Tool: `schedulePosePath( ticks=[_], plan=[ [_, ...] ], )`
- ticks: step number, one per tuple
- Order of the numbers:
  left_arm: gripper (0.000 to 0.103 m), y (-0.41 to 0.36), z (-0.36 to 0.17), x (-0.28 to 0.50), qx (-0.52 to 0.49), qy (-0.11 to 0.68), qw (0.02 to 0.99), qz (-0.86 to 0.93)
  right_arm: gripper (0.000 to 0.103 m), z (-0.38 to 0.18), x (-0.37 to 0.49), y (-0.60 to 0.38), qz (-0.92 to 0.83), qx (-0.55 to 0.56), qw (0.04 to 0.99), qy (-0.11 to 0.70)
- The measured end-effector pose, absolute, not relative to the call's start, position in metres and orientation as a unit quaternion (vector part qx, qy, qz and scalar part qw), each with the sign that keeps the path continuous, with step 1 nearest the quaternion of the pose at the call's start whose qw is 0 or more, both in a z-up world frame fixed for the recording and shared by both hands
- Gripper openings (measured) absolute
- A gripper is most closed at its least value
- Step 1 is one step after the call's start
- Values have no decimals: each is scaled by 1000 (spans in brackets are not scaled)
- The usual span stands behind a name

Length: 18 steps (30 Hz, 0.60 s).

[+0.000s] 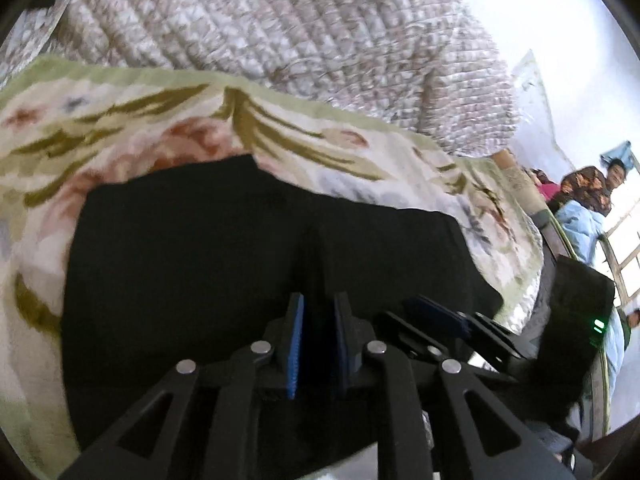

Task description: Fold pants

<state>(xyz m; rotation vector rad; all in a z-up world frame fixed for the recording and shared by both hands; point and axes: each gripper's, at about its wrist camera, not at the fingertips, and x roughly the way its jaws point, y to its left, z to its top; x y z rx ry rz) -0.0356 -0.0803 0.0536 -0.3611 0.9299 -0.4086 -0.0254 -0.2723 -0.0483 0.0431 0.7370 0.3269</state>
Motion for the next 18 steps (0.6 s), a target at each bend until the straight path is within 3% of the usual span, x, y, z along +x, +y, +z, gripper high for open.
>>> schedulePosePath(
  ticks=[7, 15, 18],
  plan=[
    [25, -37, 70, -43, -139, 415, 889, -134, 52, -45, -26, -270, 182, 38, 917, 352],
    [26, 9, 41, -40, -126, 433, 892, -36, 52, -48, -3, -247, 251, 70, 891, 372],
    [31, 17, 38, -43, -134, 430, 892, -28, 52, -50, 12, -239, 258, 66, 886, 380]
  ],
)
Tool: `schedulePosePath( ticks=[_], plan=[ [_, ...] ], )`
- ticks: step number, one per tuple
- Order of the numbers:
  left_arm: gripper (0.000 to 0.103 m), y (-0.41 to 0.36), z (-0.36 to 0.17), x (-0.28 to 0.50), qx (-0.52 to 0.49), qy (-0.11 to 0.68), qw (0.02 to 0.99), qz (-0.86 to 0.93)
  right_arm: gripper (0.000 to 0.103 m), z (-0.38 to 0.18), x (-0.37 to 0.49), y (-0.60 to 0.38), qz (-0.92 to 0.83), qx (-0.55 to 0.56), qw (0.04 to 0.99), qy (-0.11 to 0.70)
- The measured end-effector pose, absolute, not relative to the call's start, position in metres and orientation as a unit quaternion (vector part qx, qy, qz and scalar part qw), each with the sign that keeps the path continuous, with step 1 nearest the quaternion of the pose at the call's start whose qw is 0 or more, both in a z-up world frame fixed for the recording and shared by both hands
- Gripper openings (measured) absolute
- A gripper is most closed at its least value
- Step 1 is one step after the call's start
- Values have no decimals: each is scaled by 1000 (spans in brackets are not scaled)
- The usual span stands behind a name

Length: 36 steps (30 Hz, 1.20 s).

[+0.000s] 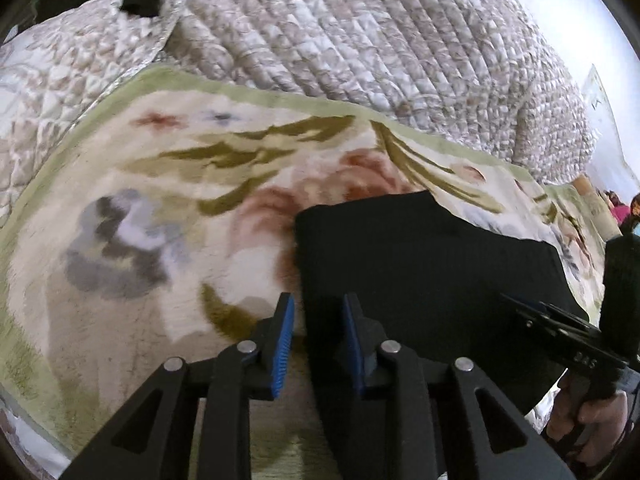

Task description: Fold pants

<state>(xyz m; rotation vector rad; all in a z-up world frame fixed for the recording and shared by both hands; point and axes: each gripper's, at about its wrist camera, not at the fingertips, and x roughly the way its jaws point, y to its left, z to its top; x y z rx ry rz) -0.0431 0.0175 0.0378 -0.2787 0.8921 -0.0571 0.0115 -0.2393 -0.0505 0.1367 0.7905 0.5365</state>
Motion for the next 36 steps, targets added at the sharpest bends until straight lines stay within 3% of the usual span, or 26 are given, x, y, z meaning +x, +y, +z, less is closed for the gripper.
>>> schedulePosePath(
  ticks=[12, 14, 16, 28, 36],
  plan=[
    [34, 28, 34, -48, -134, 422, 896, -15, 50, -55, 32, -222, 286, 85, 869, 394],
    [34, 29, 34, -48, -134, 422, 897, -14, 18, -56, 30, -222, 284, 84, 868, 398],
    [34, 28, 34, -47, -134, 422, 897, -15, 2, -56, 30, -225, 278, 89, 872, 394],
    [34, 25, 38, -51, -135, 410, 902, -27, 2, -50, 22, -254, 247, 145, 881, 375],
    [34, 6, 39, -61, -142, 416, 895, -75, 3, -57, 24, -257, 227, 124, 884, 389]
  ],
)
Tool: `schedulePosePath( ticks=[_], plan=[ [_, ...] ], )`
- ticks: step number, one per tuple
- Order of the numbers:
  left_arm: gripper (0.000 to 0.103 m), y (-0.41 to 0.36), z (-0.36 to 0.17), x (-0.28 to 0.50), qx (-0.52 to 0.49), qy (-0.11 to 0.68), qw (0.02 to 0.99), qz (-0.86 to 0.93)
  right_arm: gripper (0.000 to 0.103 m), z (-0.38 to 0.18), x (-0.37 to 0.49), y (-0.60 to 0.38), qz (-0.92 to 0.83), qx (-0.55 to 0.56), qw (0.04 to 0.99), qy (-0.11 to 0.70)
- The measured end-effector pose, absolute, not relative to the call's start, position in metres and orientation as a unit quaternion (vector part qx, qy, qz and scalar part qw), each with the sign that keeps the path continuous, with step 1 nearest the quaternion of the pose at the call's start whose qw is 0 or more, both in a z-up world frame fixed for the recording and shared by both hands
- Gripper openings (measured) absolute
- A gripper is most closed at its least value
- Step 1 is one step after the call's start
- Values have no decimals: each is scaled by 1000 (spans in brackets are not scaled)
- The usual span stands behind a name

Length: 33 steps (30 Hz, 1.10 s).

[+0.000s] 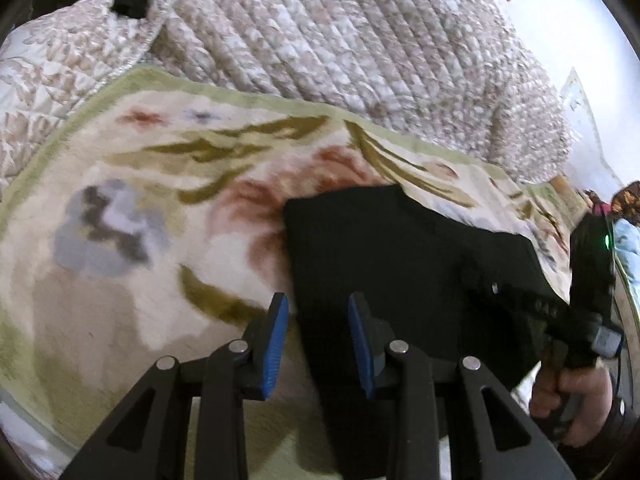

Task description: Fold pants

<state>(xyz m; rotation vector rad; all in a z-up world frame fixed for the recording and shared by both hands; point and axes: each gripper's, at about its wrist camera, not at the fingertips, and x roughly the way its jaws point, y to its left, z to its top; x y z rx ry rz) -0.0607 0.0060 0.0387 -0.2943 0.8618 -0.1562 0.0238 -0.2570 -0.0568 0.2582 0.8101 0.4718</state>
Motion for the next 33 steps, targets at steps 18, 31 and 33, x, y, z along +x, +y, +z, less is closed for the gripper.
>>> schedulePosePath(
  ticks=[18, 31, 33],
  plan=[
    [34, -43, 30, -103, -55, 419, 902, -90, 20, -48, -49, -268, 212, 32, 904, 369],
    [34, -31, 54, -54, -69, 446, 888, -88, 20, -46, -37, -250, 228, 8, 896, 382],
    [34, -30, 55, -34, -58, 446, 889, -80, 20, -40, -31, -239, 237, 0, 897, 373]
  ],
)
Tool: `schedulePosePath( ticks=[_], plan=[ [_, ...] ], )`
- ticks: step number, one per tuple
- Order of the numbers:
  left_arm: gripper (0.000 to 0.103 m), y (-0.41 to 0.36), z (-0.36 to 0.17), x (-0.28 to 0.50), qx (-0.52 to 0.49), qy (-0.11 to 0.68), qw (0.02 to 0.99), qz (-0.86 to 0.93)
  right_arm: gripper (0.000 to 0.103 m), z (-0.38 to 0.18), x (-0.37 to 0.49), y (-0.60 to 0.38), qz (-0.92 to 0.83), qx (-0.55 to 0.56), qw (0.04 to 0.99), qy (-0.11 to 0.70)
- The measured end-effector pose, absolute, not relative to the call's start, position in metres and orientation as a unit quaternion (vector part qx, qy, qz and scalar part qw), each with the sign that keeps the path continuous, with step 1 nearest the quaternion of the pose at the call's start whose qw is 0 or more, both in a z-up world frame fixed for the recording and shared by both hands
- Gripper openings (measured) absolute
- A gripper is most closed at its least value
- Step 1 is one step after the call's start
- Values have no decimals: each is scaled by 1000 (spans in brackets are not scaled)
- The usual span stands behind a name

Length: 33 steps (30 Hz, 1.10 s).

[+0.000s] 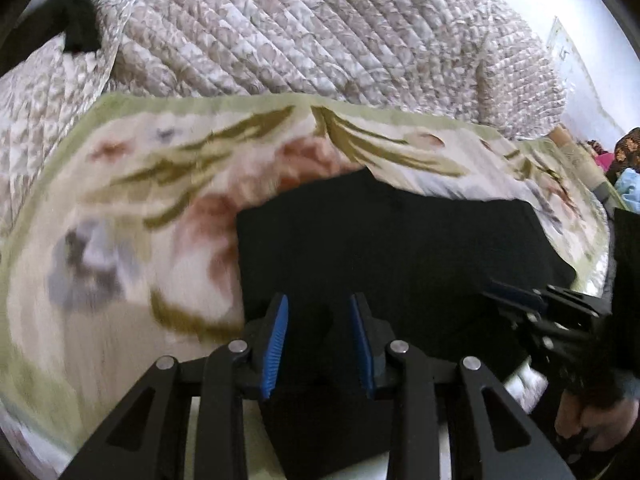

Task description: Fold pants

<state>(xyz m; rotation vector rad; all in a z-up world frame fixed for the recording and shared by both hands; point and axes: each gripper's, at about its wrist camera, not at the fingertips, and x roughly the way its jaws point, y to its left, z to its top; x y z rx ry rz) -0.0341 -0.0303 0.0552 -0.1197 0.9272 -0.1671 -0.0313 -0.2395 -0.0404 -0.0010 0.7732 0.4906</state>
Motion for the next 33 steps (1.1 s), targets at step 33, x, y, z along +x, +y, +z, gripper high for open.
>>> schedulePosePath(
  ticks=[33],
  plan=[
    [35, -45, 43, -49, -54, 438, 893, -87, 20, -41, -21, -238, 214, 1, 902, 375]
  ],
)
